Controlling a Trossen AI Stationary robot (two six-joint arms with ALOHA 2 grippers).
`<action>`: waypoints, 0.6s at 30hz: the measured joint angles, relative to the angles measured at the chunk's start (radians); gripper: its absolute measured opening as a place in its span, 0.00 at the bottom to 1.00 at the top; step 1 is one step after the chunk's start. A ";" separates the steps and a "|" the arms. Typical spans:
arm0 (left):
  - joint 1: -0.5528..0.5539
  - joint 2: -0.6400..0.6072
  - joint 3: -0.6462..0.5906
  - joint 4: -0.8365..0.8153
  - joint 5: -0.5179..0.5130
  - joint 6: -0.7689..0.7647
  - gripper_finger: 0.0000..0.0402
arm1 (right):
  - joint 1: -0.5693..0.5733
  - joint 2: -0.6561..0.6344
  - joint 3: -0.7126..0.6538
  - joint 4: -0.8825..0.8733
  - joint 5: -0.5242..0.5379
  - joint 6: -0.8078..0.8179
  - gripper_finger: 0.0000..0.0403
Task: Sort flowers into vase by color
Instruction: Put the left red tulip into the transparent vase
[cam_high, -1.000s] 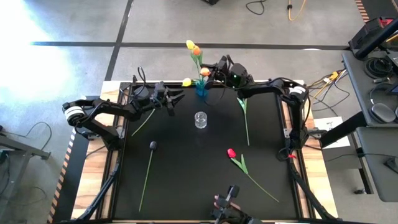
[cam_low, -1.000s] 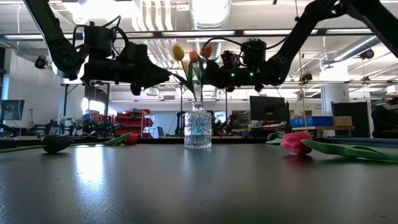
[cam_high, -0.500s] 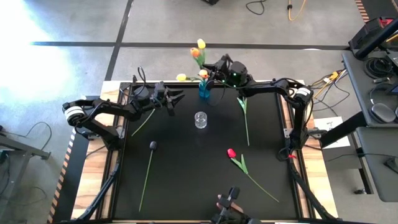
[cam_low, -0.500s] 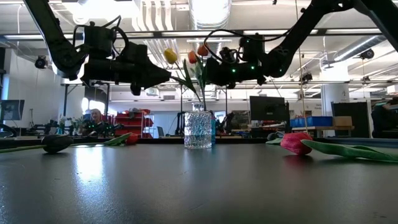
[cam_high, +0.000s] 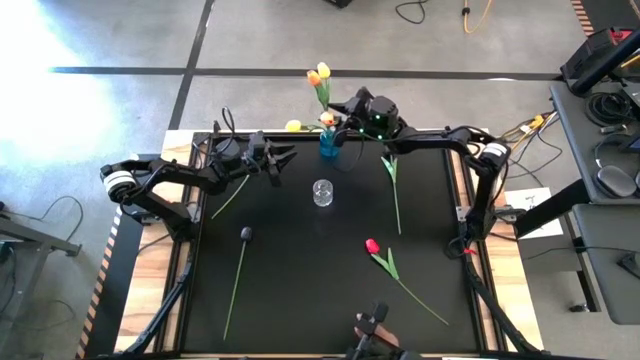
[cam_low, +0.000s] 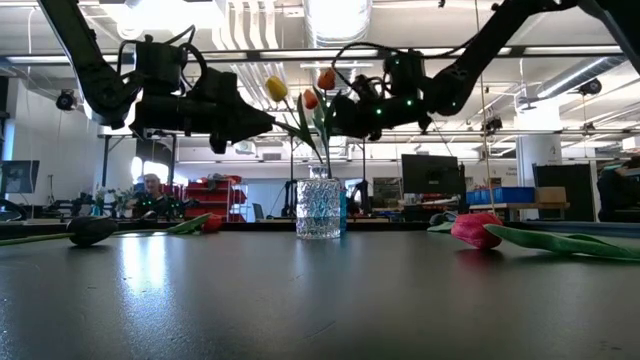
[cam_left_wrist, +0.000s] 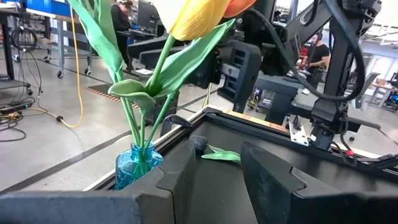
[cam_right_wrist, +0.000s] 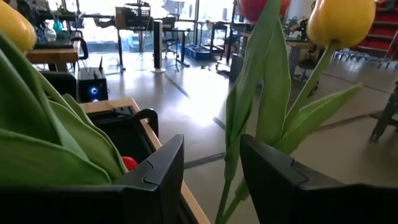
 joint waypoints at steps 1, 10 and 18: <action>0.000 0.000 0.000 0.000 0.000 0.000 0.29 | 0.000 -0.011 0.000 -0.014 0.000 -0.006 0.36; 0.000 0.000 0.000 -0.002 0.000 0.004 0.29 | 0.000 -0.128 0.000 -0.177 0.021 -0.090 0.35; 0.000 0.000 -0.008 -0.008 0.002 0.053 0.29 | 0.000 -0.256 -0.009 -0.406 0.148 -0.234 0.32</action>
